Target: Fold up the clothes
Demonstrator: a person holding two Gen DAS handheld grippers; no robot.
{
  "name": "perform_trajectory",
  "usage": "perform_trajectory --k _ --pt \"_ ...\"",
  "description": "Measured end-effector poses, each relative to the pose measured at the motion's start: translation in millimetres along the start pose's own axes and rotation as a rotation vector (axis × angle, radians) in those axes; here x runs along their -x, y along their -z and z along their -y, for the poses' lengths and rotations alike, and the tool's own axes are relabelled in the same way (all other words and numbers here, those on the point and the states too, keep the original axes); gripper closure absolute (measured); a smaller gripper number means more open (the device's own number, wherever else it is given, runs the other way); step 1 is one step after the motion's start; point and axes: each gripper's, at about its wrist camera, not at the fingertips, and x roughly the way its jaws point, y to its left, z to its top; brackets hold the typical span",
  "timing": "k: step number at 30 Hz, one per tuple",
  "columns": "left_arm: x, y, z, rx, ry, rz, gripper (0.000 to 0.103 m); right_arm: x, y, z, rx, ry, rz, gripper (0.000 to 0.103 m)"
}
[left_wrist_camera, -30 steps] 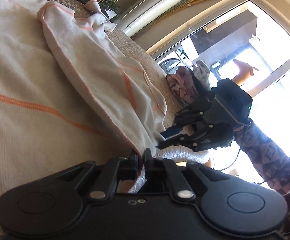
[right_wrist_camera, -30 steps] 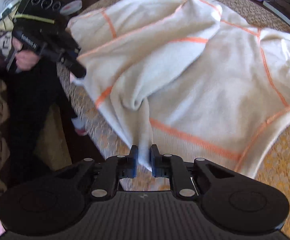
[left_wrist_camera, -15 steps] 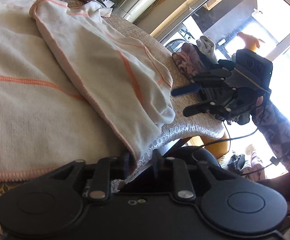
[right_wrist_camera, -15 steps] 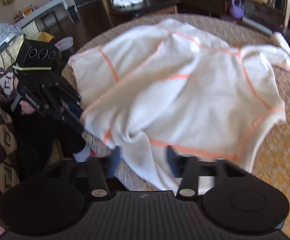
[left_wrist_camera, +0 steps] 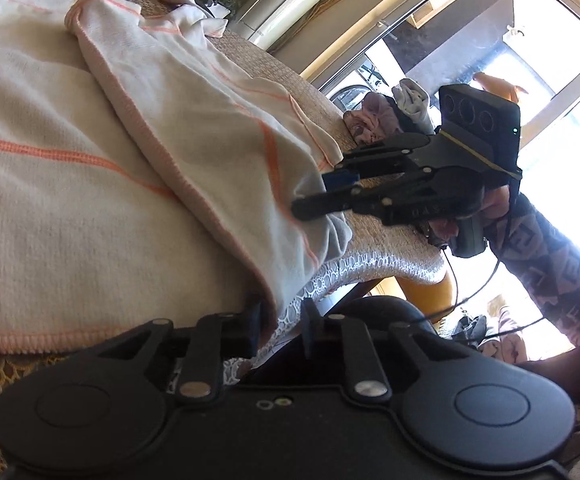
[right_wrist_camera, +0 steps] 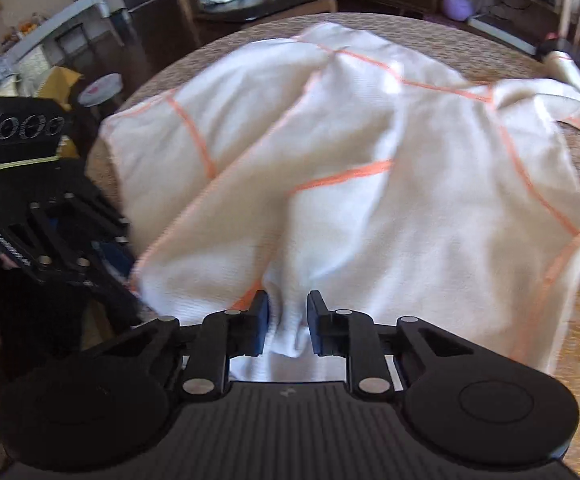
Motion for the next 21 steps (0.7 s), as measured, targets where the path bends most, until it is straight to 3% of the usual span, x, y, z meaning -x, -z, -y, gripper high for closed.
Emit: perform_trajectory --k 7,12,17,21 --pt "4 1 -1 0.003 0.0 -0.01 0.0 6 8 30 -0.082 0.112 0.011 0.085" --pt "19 -11 12 -0.073 -0.04 0.006 0.0 31 17 20 -0.075 0.11 0.039 0.083" --pt "26 -58 30 -0.199 -0.112 0.089 0.0 46 35 17 -0.075 0.089 0.052 0.082" --pt "-1 -101 35 -0.294 -0.2 0.108 0.0 45 45 11 -0.066 0.074 0.049 0.082"
